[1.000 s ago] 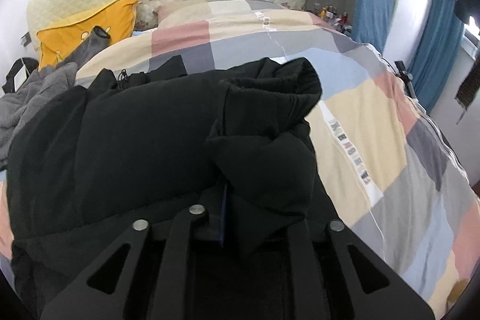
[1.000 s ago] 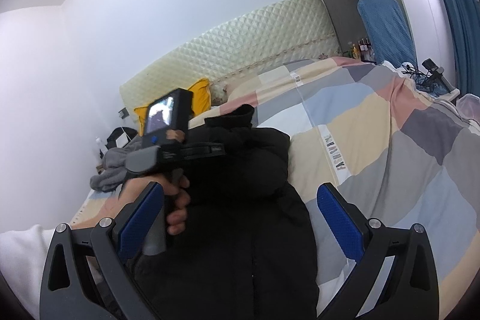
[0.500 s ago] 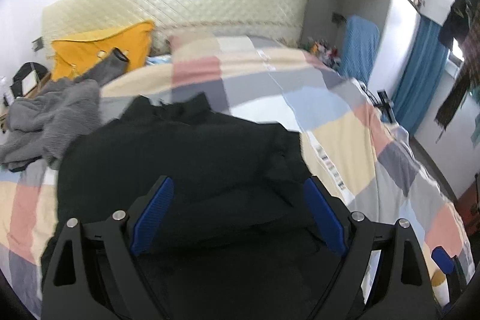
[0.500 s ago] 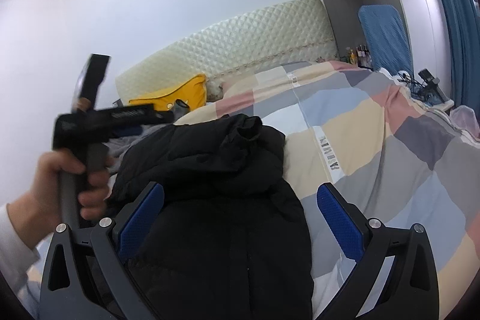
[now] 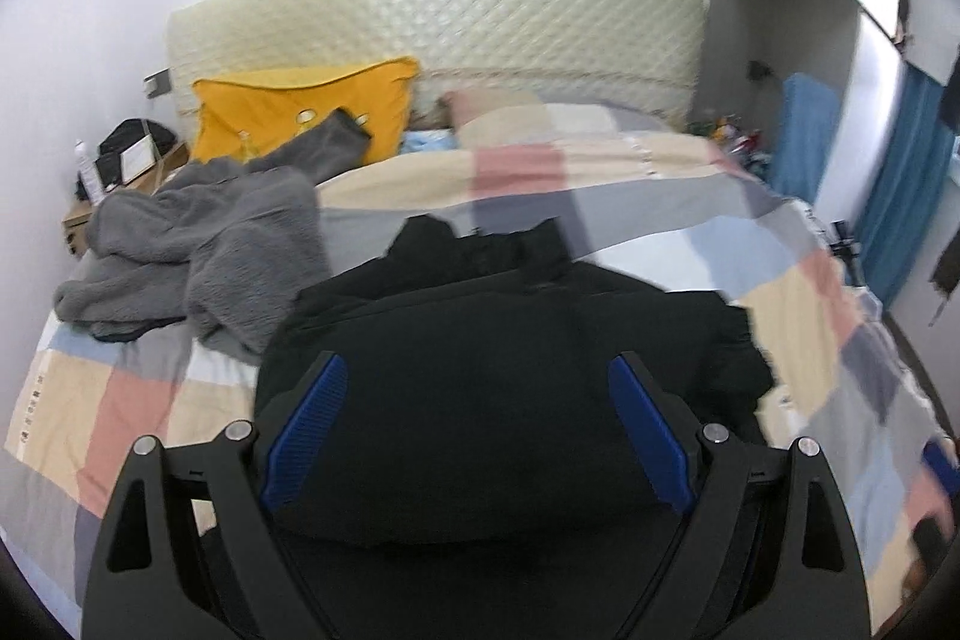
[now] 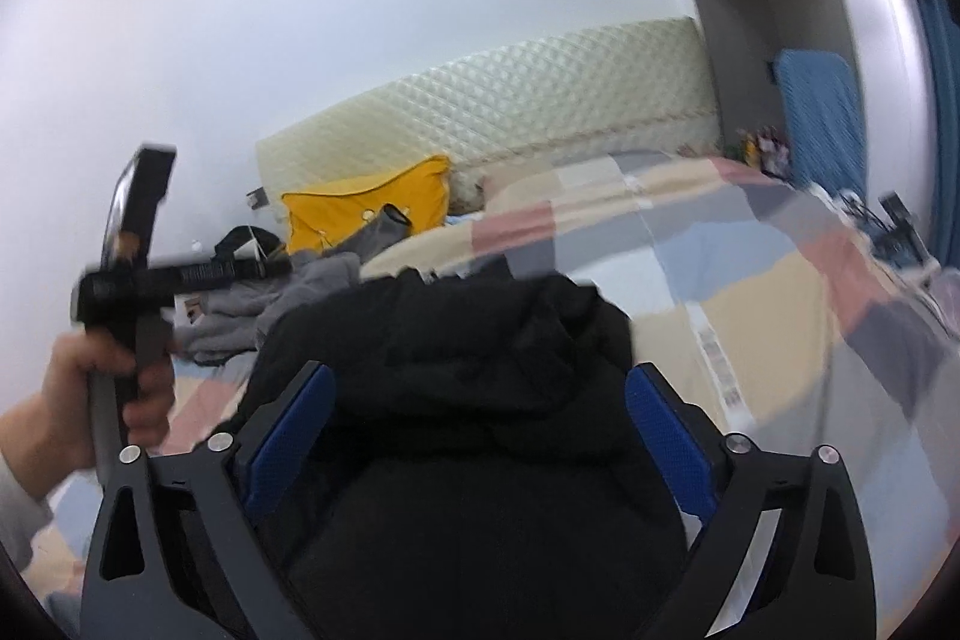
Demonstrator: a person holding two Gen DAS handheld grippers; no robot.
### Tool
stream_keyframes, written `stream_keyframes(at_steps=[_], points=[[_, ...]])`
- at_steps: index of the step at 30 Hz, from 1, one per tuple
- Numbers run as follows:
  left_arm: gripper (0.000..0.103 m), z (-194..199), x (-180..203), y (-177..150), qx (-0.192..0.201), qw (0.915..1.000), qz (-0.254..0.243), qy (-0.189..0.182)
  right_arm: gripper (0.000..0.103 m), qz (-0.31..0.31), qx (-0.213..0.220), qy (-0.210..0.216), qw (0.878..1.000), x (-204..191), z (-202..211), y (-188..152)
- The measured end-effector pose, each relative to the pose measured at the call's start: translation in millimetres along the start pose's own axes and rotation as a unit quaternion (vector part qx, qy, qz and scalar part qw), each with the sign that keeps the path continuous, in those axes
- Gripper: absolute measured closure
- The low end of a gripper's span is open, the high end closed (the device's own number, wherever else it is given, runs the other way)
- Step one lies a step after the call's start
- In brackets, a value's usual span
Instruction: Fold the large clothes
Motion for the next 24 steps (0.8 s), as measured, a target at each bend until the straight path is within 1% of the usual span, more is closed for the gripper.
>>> stream_keyframes(at_steps=[1, 2, 3, 5, 7, 9, 11, 13, 15, 16, 18, 20, 24], points=[[0.014, -6.1, -6.8, -1.5, -0.002, 1.0, 0.005, 0.004, 0.011, 0.001, -0.001, 0.005, 1.0, -2.7, -11.0, 6.5], [0.014, -14.6, -14.1, -2.6, -0.004, 0.9999, 0.011, 0.009, 0.019, 0.009, -0.003, 0.008, 1.0, -7.7, -27.8, 14.9], [0.014, -20.0, -20.0, -3.9, -0.005, 0.9998, 0.015, 0.014, 0.022, 0.02, -0.006, 0.009, 1.0, -11.5, -40.6, 20.5], [0.014, -36.1, -33.1, -4.2, -0.008, 0.9991, 0.03, 0.028, 0.032, 0.046, -0.012, 0.008, 0.999, -19.3, -72.8, 30.5], [0.015, -53.4, -47.3, -4.8, -0.017, 0.9976, 0.052, 0.042, 0.037, 0.052, -0.033, 0.013, 0.998, -19.8, -105.8, 34.3], [0.015, -69.0, -59.2, -6.7, -0.022, 0.9961, 0.071, 0.048, 0.037, 0.036, -0.057, 0.021, 0.998, -13.3, -139.9, 33.6], [0.015, -83.7, -67.2, -10.7, -0.026, 0.9954, 0.078, 0.049, 0.037, 0.027, -0.084, 0.017, 0.996, -3.5, -175.1, 25.0], [0.018, -105.2, -72.6, -19.0, -0.042, 0.9951, 0.071, 0.056, 0.037, 0.036, -0.107, 0.001, 0.994, 4.4, -204.6, 12.0], [0.018, -120.8, -75.8, -24.5, -0.046, 0.9954, 0.058, 0.061, 0.037, 0.034, -0.124, -0.008, 0.992, 13.1, -225.6, -0.9], [0.018, -127.2, -76.1, -27.2, -0.045, 0.9957, 0.049, 0.064, 0.035, 0.033, -0.126, -0.007, 0.991, 16.0, -232.0, -6.0], [0.018, -139.9, -75.9, -32.3, -0.05, 0.996, 0.038, 0.064, 0.034, 0.04, -0.116, 0.001, 0.992, 17.6, -238.6, -15.1], [0.018, -152.0, -76.3, -38.8, -0.062, 0.9957, 0.034, 0.059, 0.032, 0.046, -0.114, -0.001, 0.992, 17.7, -242.4, -25.6], [0.017, -166.8, -76.3, -46.3, -0.071, 0.995, 0.032, 0.062, 0.032, 0.043, -0.109, -0.003, 0.993, 17.9, -249.9, -39.7]])
Point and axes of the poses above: each gripper's, at about its wrist camera, not at the fingertips, and z roughly against the way its jaws point, x to its right, y to its top, the point moved 5 cm from there along -z, roughly the way its jaws point
